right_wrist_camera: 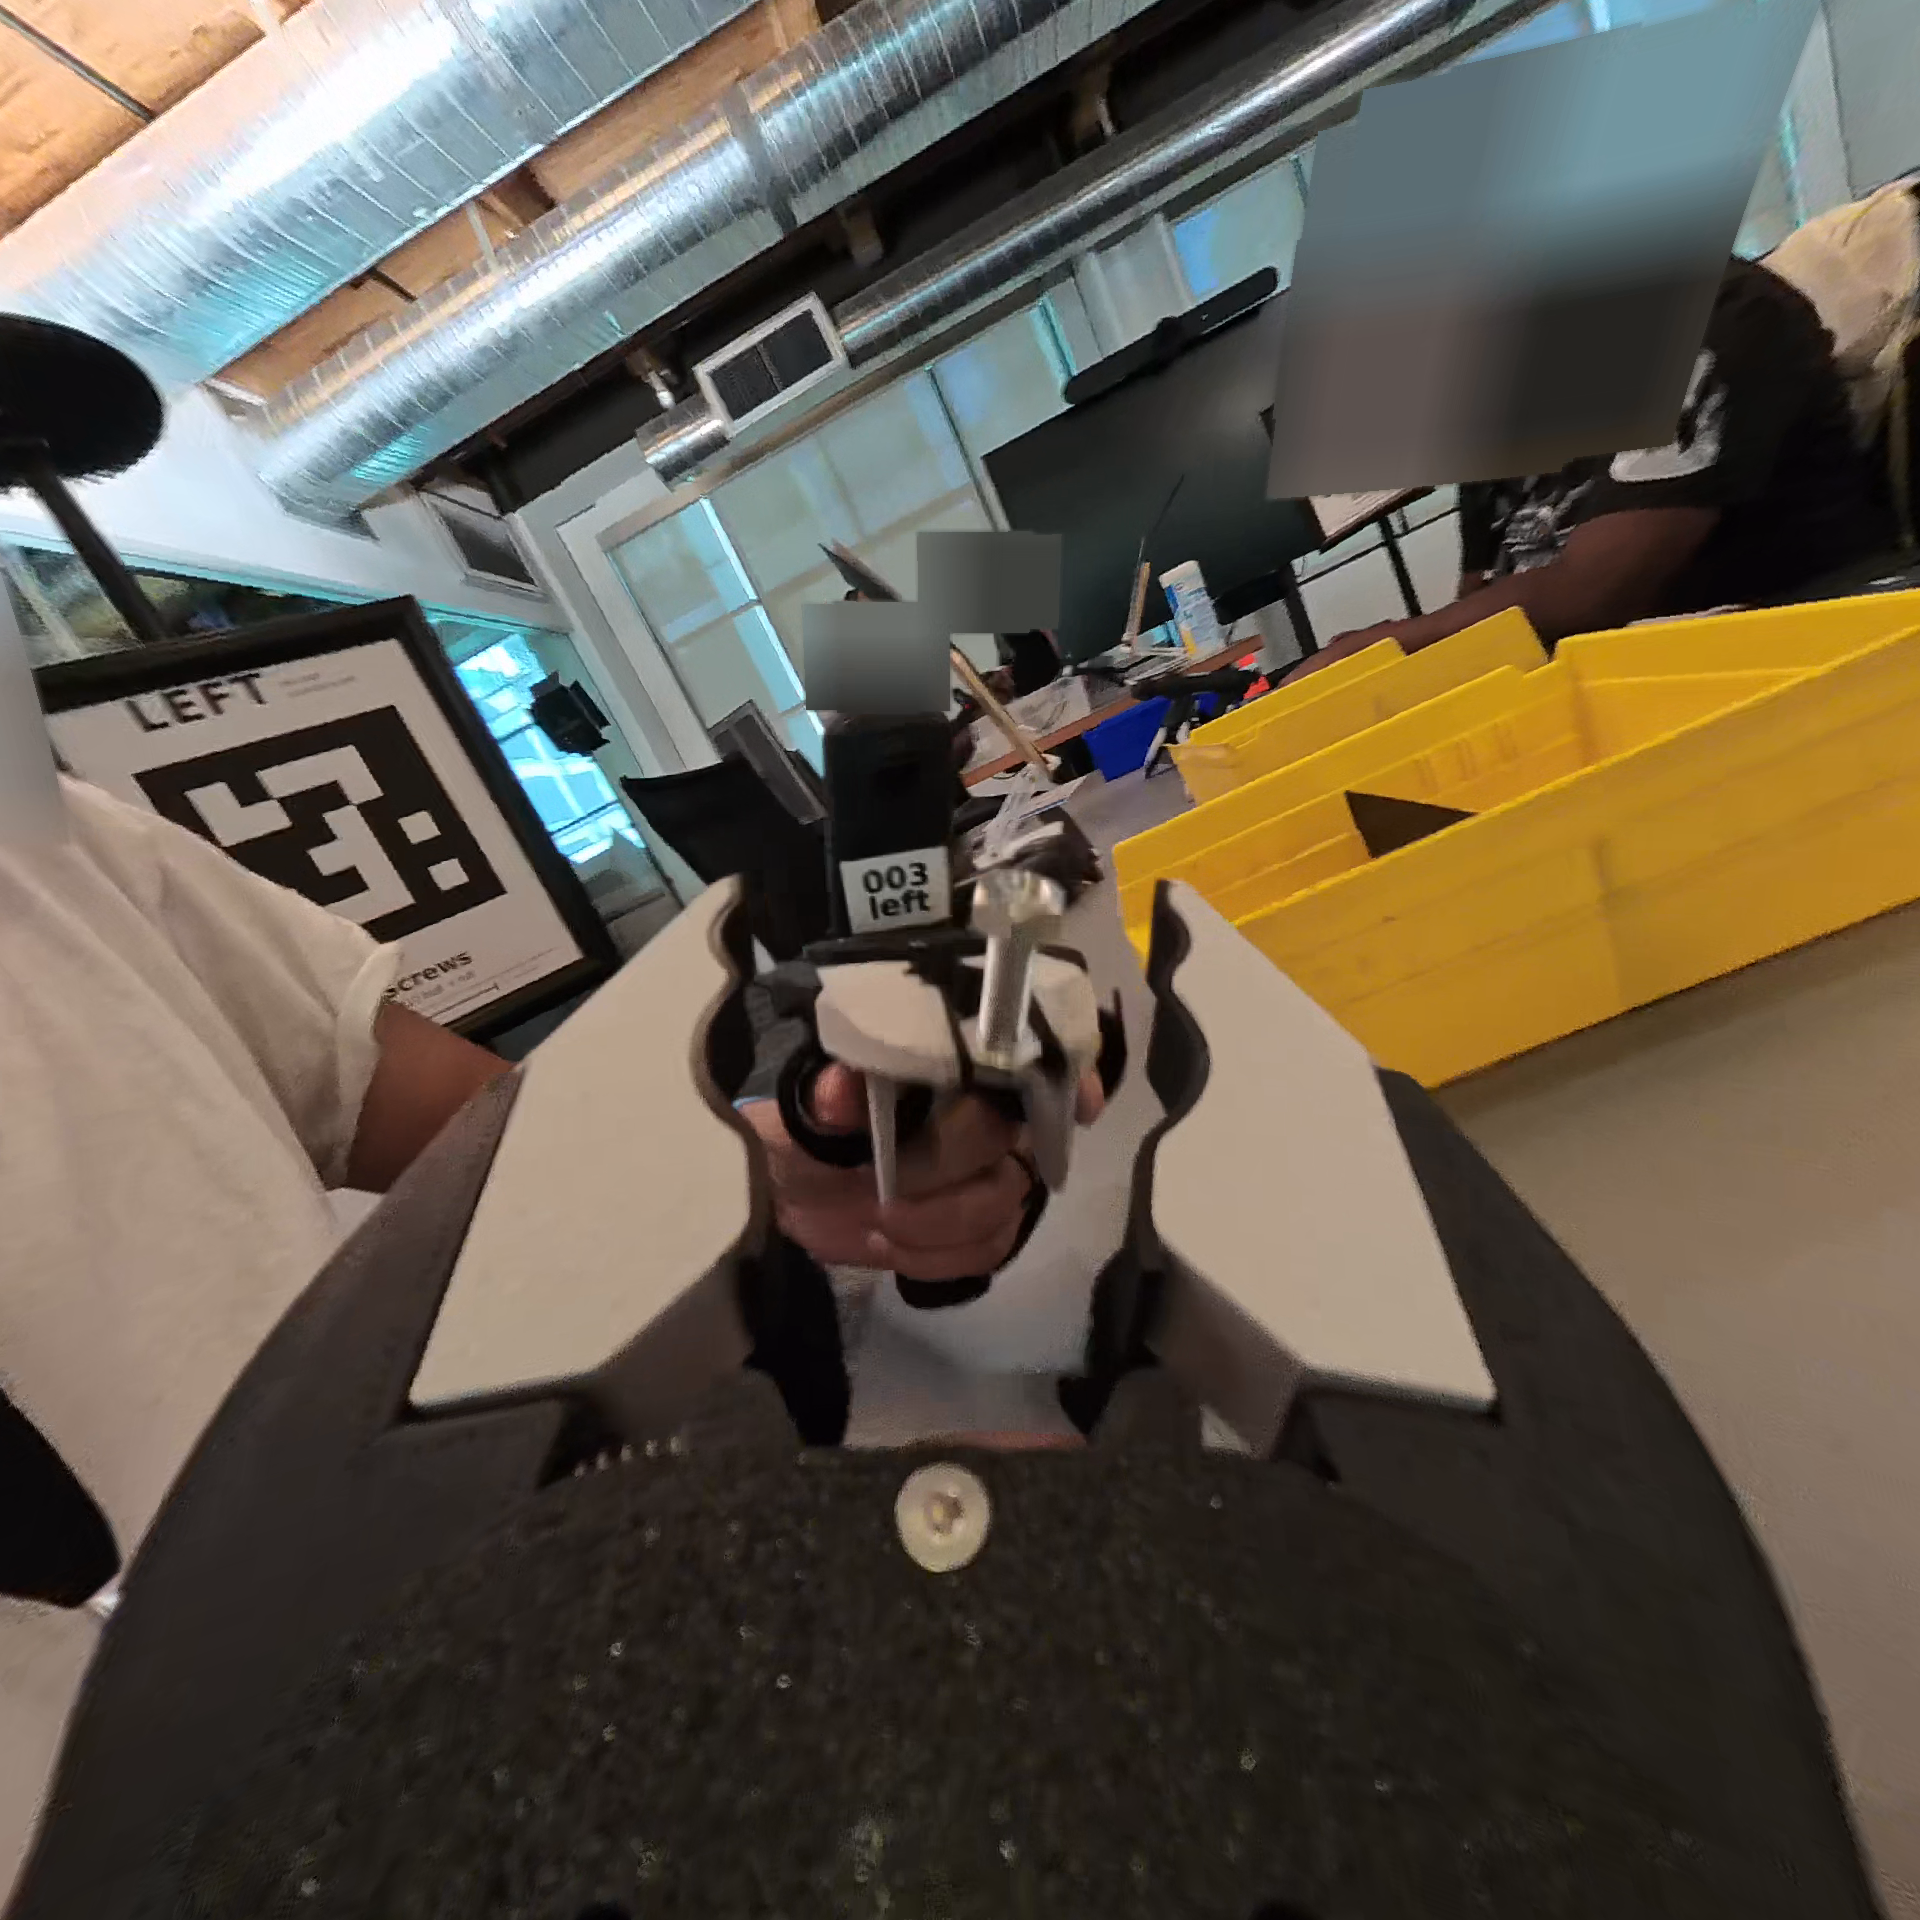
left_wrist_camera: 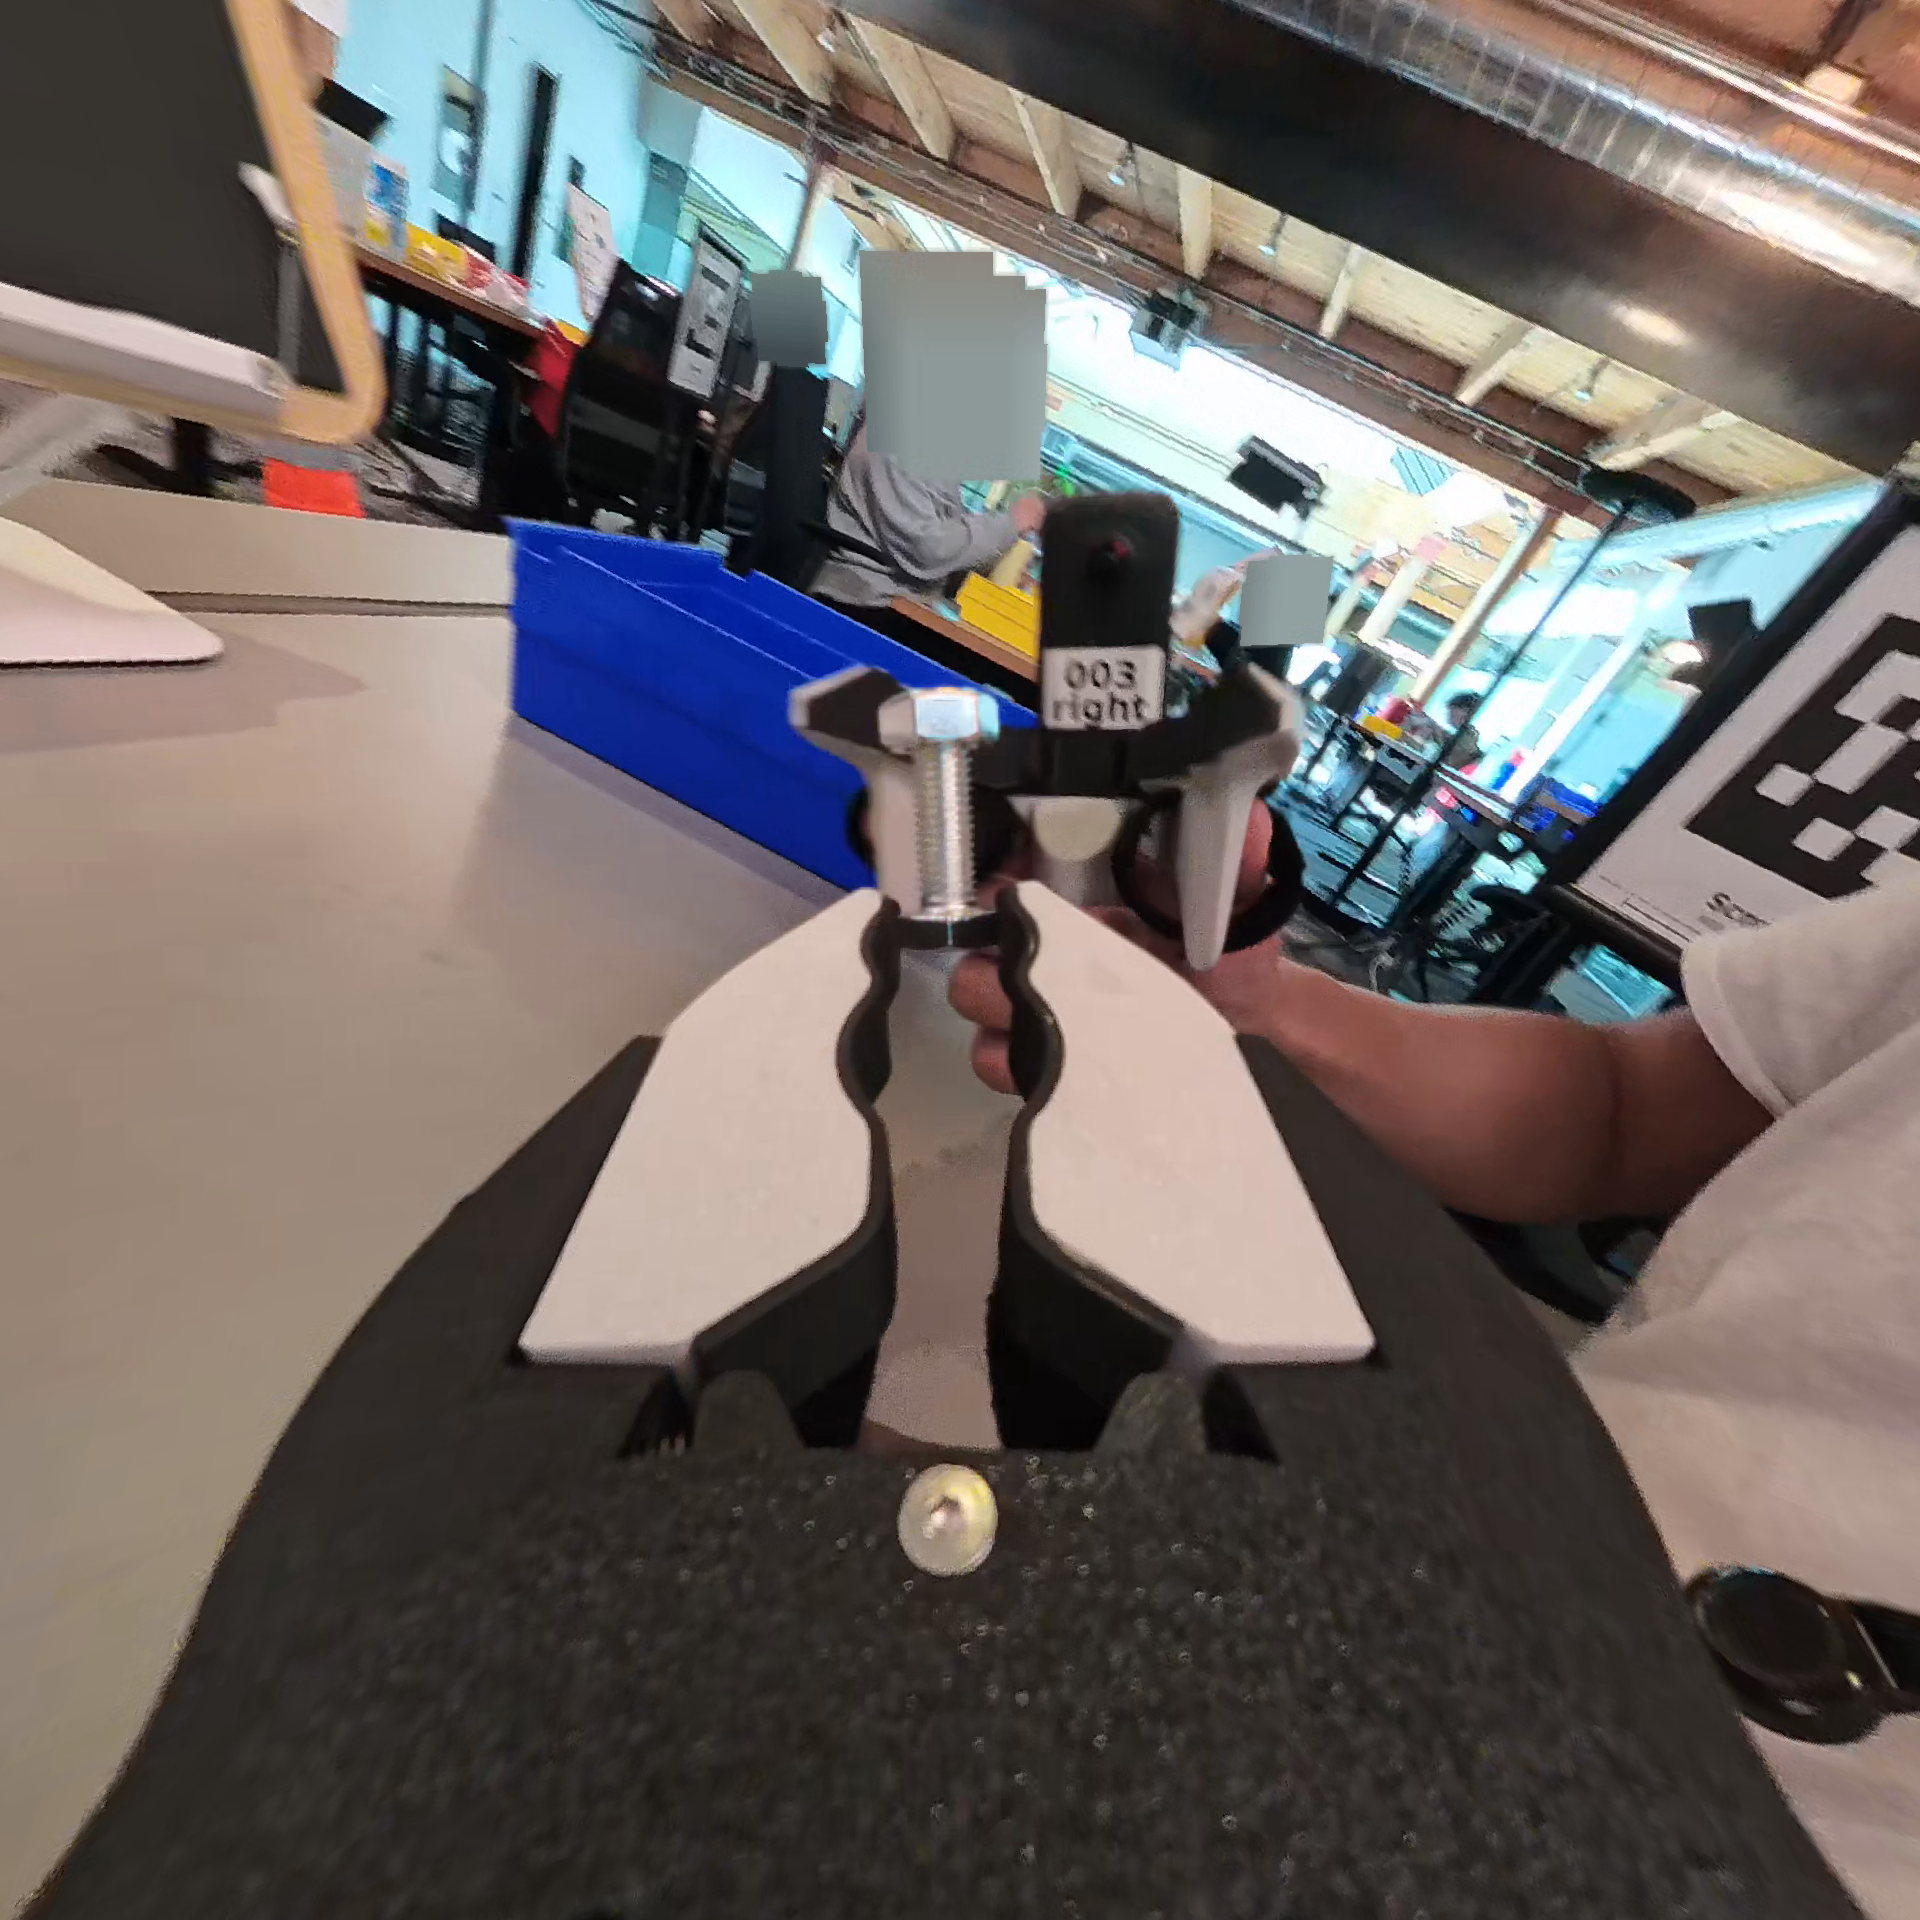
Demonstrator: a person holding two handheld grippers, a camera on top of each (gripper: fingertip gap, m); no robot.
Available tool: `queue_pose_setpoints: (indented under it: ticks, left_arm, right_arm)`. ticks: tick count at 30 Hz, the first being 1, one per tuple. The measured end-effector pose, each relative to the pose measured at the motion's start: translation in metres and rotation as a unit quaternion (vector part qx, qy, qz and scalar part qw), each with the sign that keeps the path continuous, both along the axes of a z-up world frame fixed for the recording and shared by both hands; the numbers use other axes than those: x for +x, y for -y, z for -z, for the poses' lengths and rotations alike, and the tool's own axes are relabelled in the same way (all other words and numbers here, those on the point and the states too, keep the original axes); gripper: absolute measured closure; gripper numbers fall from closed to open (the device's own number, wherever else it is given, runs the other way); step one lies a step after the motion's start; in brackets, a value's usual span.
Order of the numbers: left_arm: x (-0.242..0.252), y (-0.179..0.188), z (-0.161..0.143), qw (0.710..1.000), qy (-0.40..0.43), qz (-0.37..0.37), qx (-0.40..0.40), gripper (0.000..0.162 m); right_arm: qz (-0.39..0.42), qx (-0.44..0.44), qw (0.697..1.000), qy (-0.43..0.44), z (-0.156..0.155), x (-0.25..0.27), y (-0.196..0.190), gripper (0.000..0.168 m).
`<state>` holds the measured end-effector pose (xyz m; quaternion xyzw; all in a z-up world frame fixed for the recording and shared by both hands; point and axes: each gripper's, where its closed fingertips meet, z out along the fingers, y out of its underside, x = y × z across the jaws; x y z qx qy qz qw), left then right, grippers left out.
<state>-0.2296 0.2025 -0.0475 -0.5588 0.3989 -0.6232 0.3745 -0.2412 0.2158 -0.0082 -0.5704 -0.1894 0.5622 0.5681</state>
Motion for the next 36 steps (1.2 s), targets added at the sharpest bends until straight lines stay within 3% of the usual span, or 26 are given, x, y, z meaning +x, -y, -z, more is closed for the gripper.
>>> queue_pose_setpoints:
  ticks: [3, 8, 10, 11, 12, 14, 17, 20, 23, 26, 27, 28, 29, 32, 34, 36]
  left_arm:
    - [0.006, 0.012, 0.004, 1.0, -0.007, 0.022, 0.01, 0.144]
    - [-0.002, -0.006, 0.0, 1.0, 0.012, 0.001, -0.021, 0.144]
    - [-0.008, -0.016, -0.003, 0.999, 0.02, -0.018, -0.032, 0.144]
    - [-0.01, -0.021, -0.002, 0.999, 0.021, -0.025, -0.042, 0.144]
    - [-0.011, -0.025, 0.0, 0.998, 0.019, -0.03, -0.047, 0.144]
    - [-0.011, -0.027, 0.002, 0.998, 0.016, -0.033, -0.046, 0.144]
    - [-0.003, -0.017, 0.0, 0.999, 0.022, -0.017, -0.046, 0.144]
    - [0.011, -0.001, -0.003, 0.997, 0.034, 0.01, -0.063, 0.144]
    - [0.017, 0.005, -0.004, 0.997, 0.038, 0.019, -0.07, 0.144]
    - [0.008, -0.015, -0.006, 0.994, 0.055, -0.008, -0.095, 0.144]
    - [0.002, -0.025, -0.006, 0.993, 0.059, -0.025, -0.104, 0.144]
    - [-0.003, -0.035, -0.004, 0.991, 0.059, -0.043, -0.11, 0.144]
    - [-0.008, -0.042, -0.003, 0.99, 0.059, -0.054, -0.114, 0.145]
    - [-0.011, -0.043, -0.002, 0.99, 0.057, -0.061, -0.115, 0.144]
    - [-0.003, -0.029, -0.004, 0.992, 0.051, -0.042, -0.104, 0.145]
    - [0.006, -0.012, -0.005, 0.995, 0.045, -0.013, -0.09, 0.144]
  right_arm:
    - [-0.033, 0.016, 0.999, -0.006, -0.009, -0.021, 0.006, 0.087]
    - [-0.038, 0.002, 0.999, -0.007, -0.005, -0.02, 0.011, 0.076]
    - [-0.037, 0.001, 0.999, -0.017, -0.001, -0.006, 0.015, 0.087]
    - [-0.049, 0.016, 0.998, -0.024, -0.002, -0.001, 0.022, 0.111]
    - [-0.044, 0.016, 0.998, -0.029, -0.001, 0.004, 0.023, 0.115]
    - [-0.019, 0.005, 1.0, -0.019, 0.005, 0.011, 0.016, 0.108]
    - [0.011, -0.025, 0.999, -0.039, 0.009, 0.009, -0.001, 0.08]
    - [0.006, -0.032, 0.997, -0.075, 0.005, -0.007, -0.005, 0.072]
    - [-0.006, -0.012, 0.996, -0.093, -0.005, -0.016, 0.003, 0.072]
    - [0.021, 0.006, 0.996, -0.081, -0.007, -0.008, 0.008, 0.066]
    - [0.023, 0.019, 0.997, -0.073, -0.006, -0.005, 0.012, 0.073]
    - [0.006, 0.046, 0.997, -0.069, -0.009, -0.004, 0.022, 0.099]
    - [0.011, 0.052, 0.997, -0.062, -0.01, -0.001, 0.023, 0.101]
    - [0.034, 0.03, 0.997, -0.057, -0.004, 0.006, 0.011, 0.09]
    - [0.04, 0.001, 0.997, -0.064, 0.002, 0.007, -0.001, 0.077]
    - [0.035, -0.004, 0.997, -0.069, 0.002, 0.003, -0.005, 0.075]
